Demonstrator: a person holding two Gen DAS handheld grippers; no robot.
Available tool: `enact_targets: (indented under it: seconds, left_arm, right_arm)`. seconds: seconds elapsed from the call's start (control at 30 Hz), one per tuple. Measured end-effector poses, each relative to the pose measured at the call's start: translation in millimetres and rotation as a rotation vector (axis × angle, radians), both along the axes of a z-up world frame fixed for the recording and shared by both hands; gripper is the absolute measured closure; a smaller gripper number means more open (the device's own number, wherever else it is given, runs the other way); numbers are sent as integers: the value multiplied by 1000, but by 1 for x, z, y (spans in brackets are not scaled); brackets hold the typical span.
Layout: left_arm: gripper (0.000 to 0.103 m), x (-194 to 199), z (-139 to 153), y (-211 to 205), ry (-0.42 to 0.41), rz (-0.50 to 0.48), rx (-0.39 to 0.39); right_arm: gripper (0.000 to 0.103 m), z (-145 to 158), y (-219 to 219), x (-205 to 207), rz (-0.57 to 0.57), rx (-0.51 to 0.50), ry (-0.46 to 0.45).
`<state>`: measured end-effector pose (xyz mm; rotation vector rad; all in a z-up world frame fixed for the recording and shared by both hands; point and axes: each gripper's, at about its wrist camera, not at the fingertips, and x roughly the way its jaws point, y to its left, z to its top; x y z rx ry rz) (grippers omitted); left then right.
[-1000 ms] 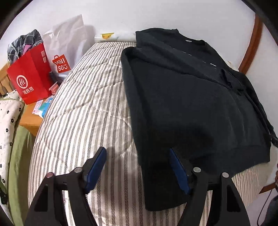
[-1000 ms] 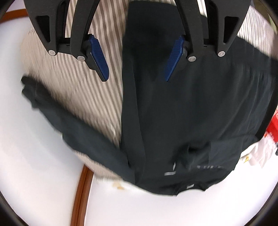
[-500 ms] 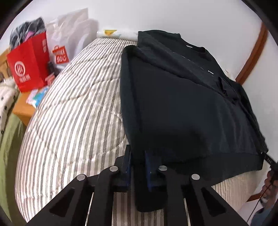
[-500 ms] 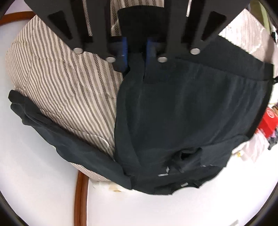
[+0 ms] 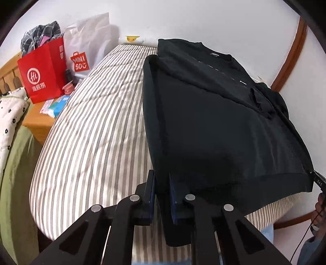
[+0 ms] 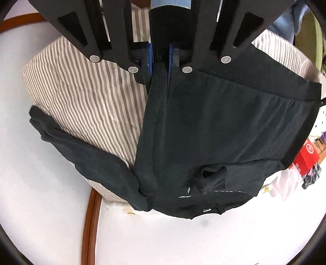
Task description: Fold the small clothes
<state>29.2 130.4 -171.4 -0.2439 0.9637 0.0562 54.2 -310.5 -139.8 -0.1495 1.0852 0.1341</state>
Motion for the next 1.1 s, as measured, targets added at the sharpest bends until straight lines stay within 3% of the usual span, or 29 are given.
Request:
enact_targets:
  seconds: [0.2,0.33,0.4,0.53,0.63,0.87,1.0,1.1]
  left_arm:
    - [90,-20,-5,-9,24,-48,-14]
    - [85,-18,2,-10,17,-53,10]
    - [83,-17,11,-8,2,-51,6]
    - [65,3,31,0,-33,-29,66]
    - [53,23,39,6,-47,-21,72]
    - [53,86,49,16,-56,6,114]
    - [53,117,42,22,-23,30,203]
    - [53,134,34,29,-11,34,202]
  right_arm:
    - [91,-7,-11,-6,8,-13,28]
    - [76,-9,-12,6,-9,-28,56]
    - [73,3,-9,14,-14,-65,9]
    - [58,31,16,41,18,-50,-82]
    - [58,38,61,76,87,8,-104]
    - [58,31,193,170,258,172,-100]
    - [58,17,261,216,336,195,-85]
    - [58,0,308,252,384,198,-56]
